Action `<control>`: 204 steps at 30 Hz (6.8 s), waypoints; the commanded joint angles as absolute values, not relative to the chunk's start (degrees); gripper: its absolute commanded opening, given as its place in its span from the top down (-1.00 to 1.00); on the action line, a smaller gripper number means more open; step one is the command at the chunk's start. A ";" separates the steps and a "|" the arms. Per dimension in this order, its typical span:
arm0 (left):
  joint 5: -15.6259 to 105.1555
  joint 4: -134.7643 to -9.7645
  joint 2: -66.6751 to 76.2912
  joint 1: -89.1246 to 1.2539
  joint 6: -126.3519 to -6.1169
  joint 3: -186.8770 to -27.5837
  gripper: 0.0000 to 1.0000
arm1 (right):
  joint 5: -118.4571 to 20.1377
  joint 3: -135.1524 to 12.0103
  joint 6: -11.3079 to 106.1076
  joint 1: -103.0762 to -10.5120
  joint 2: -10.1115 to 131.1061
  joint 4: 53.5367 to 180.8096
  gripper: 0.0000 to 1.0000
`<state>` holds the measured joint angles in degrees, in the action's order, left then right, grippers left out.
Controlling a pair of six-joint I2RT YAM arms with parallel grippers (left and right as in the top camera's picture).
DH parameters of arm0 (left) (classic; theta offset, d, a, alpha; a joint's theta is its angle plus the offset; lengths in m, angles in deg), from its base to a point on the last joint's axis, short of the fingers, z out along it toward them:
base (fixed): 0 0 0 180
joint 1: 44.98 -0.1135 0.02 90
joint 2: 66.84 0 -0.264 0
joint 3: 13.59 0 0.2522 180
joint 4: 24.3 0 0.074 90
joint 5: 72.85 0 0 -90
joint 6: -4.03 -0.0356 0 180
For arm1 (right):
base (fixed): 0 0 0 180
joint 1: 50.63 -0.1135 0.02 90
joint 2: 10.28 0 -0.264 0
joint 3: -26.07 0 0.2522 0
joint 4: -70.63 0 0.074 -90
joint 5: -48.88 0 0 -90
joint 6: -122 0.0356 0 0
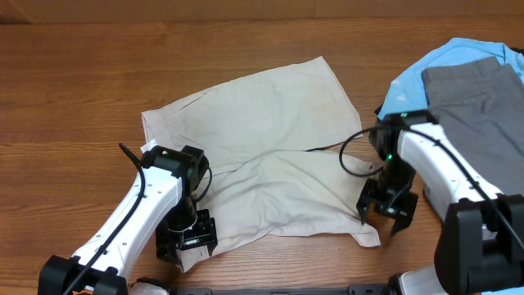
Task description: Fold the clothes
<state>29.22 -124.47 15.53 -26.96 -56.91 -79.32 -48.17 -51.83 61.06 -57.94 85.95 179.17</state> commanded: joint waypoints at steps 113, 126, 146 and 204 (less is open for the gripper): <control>9.97 -110.81 33.89 -36.82 -53.22 -108.87 0.92 | -39.93 -70.57 51.05 -44.08 92.94 145.69 -1.00; 9.66 -106.96 50.76 -36.82 -53.20 -108.87 0.92 | -39.93 -70.57 51.05 -44.08 92.94 145.69 -1.00; 7.63 -76.82 60.14 -36.82 -56.32 -108.87 0.92 | -39.93 -70.57 51.05 -44.08 92.94 145.51 -1.00; 38.05 -109.59 38.74 -51.05 -76.54 -120.06 -0.94 | -48.14 -70.57 53.63 -44.13 92.94 142.49 -1.00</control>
